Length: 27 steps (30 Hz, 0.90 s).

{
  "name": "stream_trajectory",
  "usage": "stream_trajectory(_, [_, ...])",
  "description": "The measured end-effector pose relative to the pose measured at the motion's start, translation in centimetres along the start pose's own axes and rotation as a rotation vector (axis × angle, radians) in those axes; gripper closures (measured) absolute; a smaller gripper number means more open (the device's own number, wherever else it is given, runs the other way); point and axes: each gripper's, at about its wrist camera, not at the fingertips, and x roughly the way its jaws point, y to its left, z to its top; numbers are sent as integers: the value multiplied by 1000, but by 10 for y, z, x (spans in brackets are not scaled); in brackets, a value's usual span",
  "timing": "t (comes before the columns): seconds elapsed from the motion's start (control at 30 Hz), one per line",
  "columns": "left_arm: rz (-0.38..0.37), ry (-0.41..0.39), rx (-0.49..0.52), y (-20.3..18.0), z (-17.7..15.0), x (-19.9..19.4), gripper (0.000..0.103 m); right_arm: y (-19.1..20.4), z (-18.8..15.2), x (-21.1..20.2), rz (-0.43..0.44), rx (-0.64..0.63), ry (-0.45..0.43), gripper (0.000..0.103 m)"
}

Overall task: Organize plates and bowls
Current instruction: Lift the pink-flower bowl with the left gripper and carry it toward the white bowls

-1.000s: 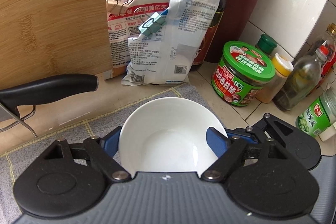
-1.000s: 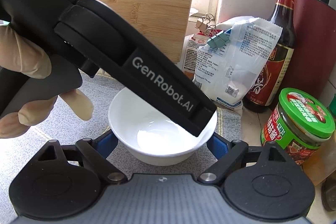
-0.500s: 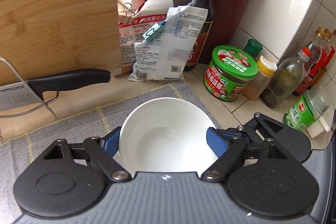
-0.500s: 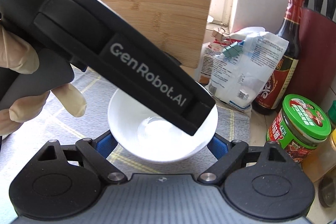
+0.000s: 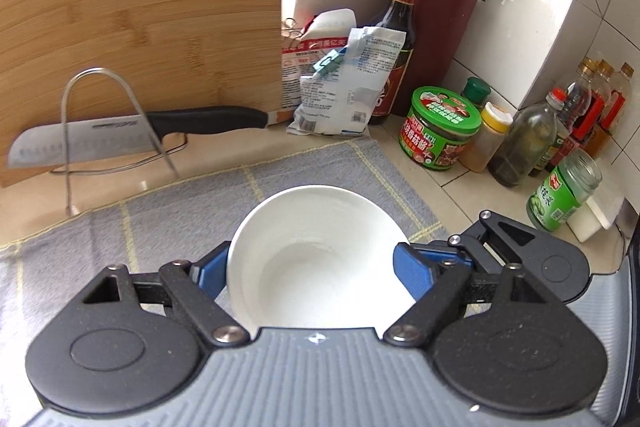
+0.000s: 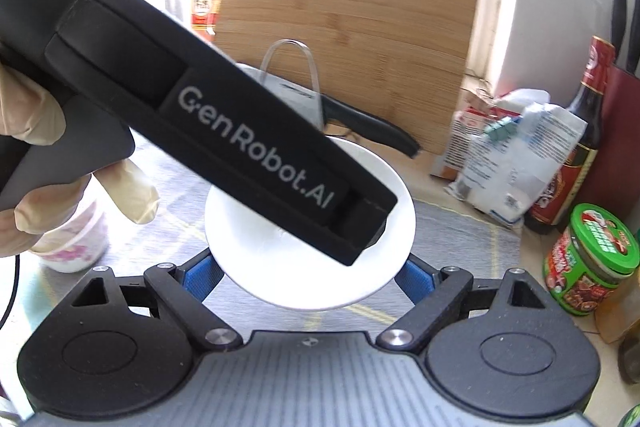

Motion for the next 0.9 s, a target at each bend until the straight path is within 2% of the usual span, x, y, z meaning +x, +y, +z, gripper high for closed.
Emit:
stream_trajectory(0.3, [37,-20,-23,33,-36,-52,19,66,10,-10,43,-38,-7,10])
stream_trajectory(0.53, [69,-26,-73,66,-64,-88,19,111,20,-9,108,-63,-2,10])
stream_trajectory(0.9, [143,-40,-149,110,-90,-125,19,168,38,3,209,-123,3,10])
